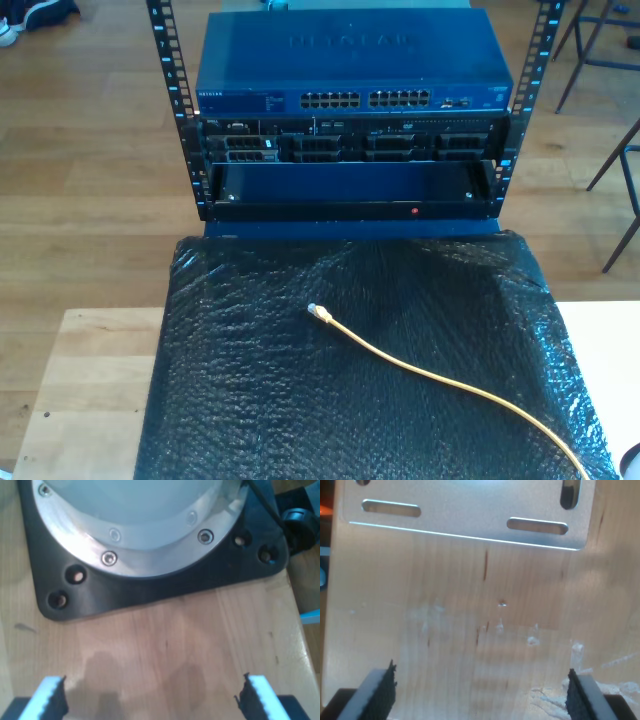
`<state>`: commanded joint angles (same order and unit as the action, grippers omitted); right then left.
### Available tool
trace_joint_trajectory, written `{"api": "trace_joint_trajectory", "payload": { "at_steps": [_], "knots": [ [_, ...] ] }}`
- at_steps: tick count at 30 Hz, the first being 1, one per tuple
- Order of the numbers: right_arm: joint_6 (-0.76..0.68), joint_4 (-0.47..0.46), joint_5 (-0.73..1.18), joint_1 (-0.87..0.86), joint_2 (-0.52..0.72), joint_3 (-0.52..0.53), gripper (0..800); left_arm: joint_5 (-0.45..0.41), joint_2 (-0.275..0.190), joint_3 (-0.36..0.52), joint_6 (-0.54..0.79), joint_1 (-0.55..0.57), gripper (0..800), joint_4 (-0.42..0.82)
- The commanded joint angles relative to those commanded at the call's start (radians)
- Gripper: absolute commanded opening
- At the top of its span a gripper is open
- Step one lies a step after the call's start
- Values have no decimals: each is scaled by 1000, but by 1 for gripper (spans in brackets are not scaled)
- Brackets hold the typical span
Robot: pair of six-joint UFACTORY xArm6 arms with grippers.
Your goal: Grab the cable and plug it in
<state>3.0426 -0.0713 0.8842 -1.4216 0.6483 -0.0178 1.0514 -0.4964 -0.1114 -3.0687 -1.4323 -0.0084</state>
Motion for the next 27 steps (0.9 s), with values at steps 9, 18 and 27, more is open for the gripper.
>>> {"api": "trace_joint_trajectory", "payload": {
  "at_steps": [9, 18, 27],
  "knots": [
    [0, 0, 0, 0, 0, 0, 800, 0, 0, 0, 0, 0, 800, 0],
    [0, 0, 0, 0, 0, 0, 800, 2, 0, 0, -2, 0, 800, 0],
    [-2, 0, 5, 0, 3, -12, 799, 11, -2, -3, -6, 2, 800, 2]
  ]
}}
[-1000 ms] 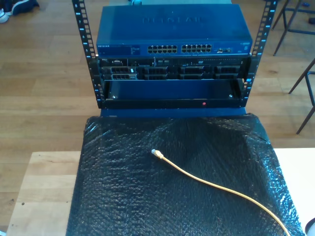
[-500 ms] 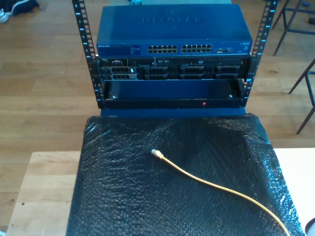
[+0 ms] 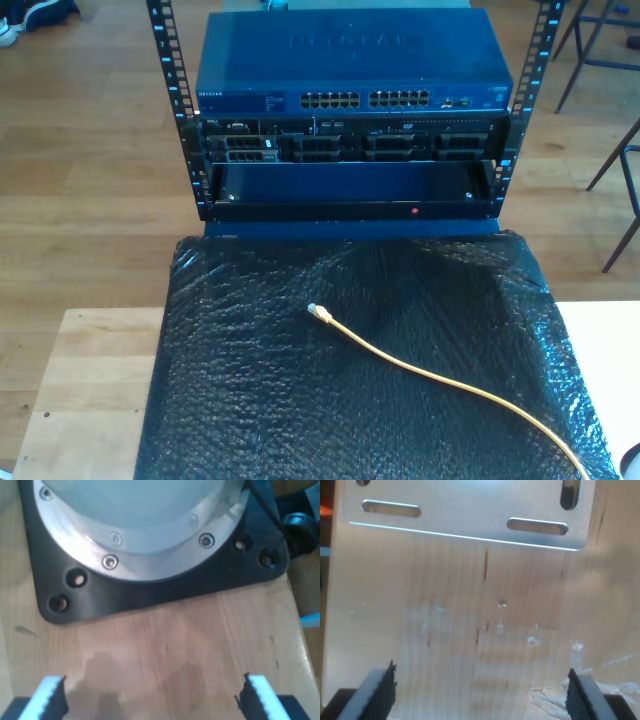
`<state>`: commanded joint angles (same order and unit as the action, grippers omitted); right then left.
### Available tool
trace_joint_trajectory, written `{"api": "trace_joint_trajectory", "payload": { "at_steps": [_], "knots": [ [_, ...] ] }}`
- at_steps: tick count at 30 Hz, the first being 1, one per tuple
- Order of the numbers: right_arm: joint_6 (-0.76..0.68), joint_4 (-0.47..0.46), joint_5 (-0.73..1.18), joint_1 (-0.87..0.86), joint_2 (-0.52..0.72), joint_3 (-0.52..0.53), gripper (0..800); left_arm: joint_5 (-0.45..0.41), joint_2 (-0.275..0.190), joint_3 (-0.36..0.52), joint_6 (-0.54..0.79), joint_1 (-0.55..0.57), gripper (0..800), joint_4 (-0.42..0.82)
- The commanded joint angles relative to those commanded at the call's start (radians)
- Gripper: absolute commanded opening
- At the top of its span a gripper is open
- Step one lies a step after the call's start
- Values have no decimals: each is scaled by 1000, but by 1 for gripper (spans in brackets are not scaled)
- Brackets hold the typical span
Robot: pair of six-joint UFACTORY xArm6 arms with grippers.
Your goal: Grab the cable and plug it in
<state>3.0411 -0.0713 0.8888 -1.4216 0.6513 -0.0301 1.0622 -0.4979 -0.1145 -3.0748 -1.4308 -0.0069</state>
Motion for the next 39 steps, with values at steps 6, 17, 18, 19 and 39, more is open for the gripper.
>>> {"api": "trace_joint_trajectory", "payload": {
  "at_steps": [6, 17, 18, 19, 39],
  "knots": [
    [-6, 5, 101, -2, 68, -49, 800, 23, -25, -18, -2, -2, 800, 6],
    [-150, 17, 334, 8, 75, -242, 800, 264, -54, -184, -74, 14, 800, 3],
    [-172, 20, 344, 12, 75, -258, 800, 281, -54, -199, -94, 25, 800, 3],
    [-196, 28, 350, 20, 75, -275, 800, 298, -54, -212, -115, 41, 800, 3],
    [-663, 106, 390, 382, 35, -471, 800, 465, -51, -422, -555, 419, 800, -72]
  ]
}}
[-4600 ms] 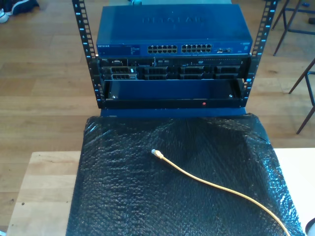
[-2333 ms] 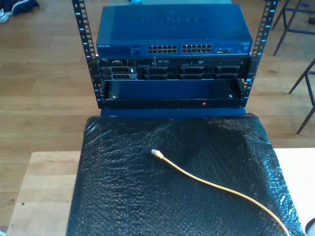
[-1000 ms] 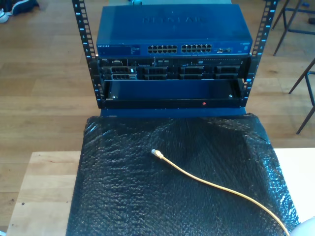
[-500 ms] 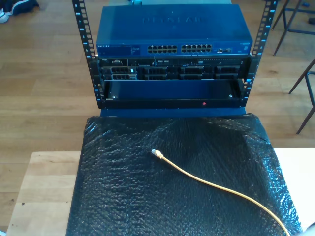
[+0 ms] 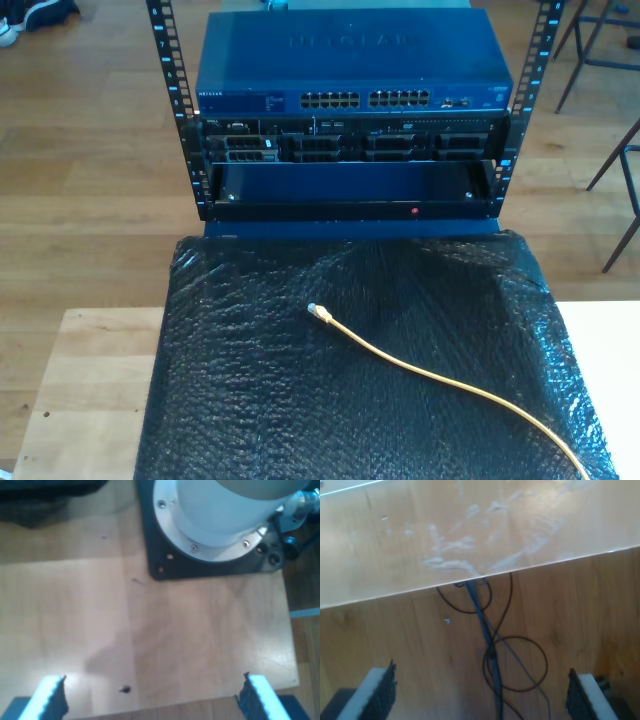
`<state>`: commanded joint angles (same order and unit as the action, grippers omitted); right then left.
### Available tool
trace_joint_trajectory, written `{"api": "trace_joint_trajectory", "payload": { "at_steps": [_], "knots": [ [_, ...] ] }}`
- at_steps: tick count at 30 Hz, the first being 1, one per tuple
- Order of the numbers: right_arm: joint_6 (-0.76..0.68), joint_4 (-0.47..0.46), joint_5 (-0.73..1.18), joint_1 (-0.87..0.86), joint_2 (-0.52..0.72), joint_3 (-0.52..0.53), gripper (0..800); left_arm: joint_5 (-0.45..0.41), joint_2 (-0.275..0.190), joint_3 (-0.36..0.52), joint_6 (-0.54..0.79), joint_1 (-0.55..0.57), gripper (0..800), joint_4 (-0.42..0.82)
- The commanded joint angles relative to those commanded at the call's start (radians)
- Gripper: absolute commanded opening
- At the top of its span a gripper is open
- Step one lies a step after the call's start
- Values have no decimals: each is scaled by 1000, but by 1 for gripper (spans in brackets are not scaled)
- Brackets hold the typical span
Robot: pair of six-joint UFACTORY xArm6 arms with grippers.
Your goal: Grab the cable and plug it in
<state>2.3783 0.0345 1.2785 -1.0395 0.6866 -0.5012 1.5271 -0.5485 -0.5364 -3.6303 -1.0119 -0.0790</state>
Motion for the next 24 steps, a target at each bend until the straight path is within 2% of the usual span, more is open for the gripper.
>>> {"api": "trace_joint_trajectory", "payload": {
  "at_steps": [10, 20, 24],
  "knots": [
    [-288, 6, 112, 232, -9, -71, 800, 81, 0, -54, -184, 152, 800, -54],
    [-671, 37, 149, 552, -3, -101, 799, 95, 6, -60, -307, 256, 800, -92],
    [-818, 46, 149, 684, -5, -114, 798, 89, 31, -63, -351, 295, 800, -92]
  ]
}}
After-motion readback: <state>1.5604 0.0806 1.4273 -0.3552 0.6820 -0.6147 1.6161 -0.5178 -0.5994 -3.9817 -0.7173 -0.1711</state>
